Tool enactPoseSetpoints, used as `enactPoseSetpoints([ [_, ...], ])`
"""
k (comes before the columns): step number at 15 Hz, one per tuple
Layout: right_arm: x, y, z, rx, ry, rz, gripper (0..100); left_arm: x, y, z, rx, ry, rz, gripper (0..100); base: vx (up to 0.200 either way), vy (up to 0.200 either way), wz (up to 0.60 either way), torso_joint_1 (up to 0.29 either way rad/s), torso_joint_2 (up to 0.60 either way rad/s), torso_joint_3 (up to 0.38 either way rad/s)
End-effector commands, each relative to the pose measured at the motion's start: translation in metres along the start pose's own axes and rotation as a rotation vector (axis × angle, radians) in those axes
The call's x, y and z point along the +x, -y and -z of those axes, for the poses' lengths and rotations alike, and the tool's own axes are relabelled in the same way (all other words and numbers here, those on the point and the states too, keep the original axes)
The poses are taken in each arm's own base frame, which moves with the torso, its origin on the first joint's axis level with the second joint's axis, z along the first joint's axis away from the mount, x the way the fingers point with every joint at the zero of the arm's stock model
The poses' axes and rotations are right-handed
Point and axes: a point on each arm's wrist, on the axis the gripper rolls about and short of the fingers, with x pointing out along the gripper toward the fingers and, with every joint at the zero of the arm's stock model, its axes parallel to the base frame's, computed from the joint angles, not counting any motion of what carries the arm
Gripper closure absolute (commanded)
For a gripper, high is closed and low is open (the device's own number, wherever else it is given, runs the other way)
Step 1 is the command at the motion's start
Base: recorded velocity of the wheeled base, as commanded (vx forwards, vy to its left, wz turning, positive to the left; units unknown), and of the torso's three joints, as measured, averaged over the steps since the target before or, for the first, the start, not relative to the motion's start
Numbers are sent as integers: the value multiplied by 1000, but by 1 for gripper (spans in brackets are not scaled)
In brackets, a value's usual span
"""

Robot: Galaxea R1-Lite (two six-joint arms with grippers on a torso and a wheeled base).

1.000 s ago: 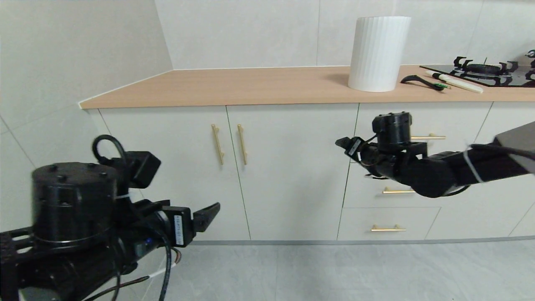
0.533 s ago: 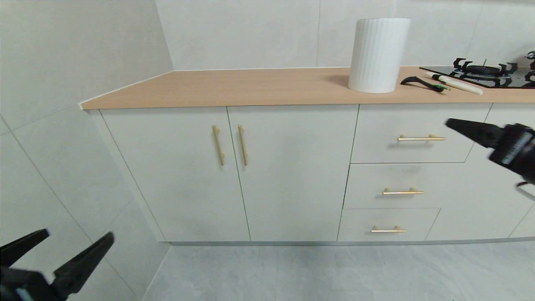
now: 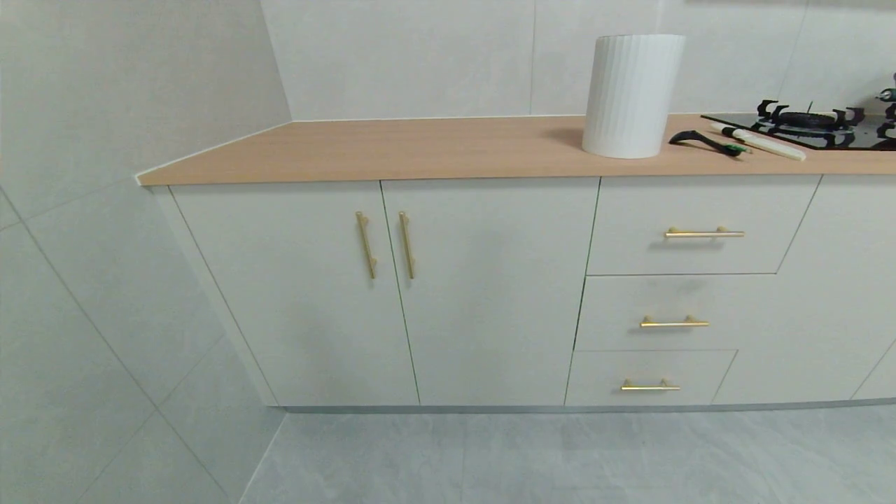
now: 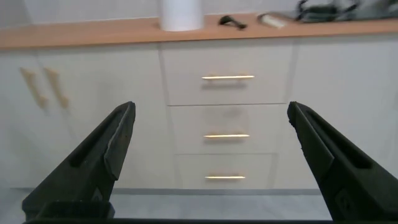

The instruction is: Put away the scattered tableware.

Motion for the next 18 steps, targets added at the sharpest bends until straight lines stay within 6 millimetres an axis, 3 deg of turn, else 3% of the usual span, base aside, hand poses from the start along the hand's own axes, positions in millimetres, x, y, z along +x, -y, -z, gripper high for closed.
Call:
enactPoseSetpoints([
  [1, -42, 2, 27, -33, 96, 56, 0, -12, -1, 4, -30, 72, -79, 0, 0, 0, 0, 0, 0, 0],
  [3, -50, 1, 41, -41, 112, 126, 0, -19, 0, 16, 22, 110, -97, 0, 0, 0, 0, 0, 0, 0],
  [6, -37, 3, 71, -44, 18, 208, 0, -7, -1, 38, 38, 57, -198, 0, 0, 0, 0, 0, 0, 0],
  [7, -28, 3, 101, -54, -54, 209, 0, 1, 1, 57, 61, 10, -182, 0, 0, 0, 0, 0, 0, 0],
  [9, -22, 3, 126, -52, -101, 160, 0, 5, 4, 61, 35, 47, -51, 0, 0, 0, 0, 0, 0, 0],
  [14, -23, -1, 135, -38, -197, -27, 0, 5, 11, 66, 50, 10, 240, 0, 0, 0, 0, 0, 0, 0],
  [18, -23, -2, 134, -36, -179, -31, 0, 5, 11, 67, 109, 14, 256, 0, 0, 0, 0, 0, 0, 0],
])
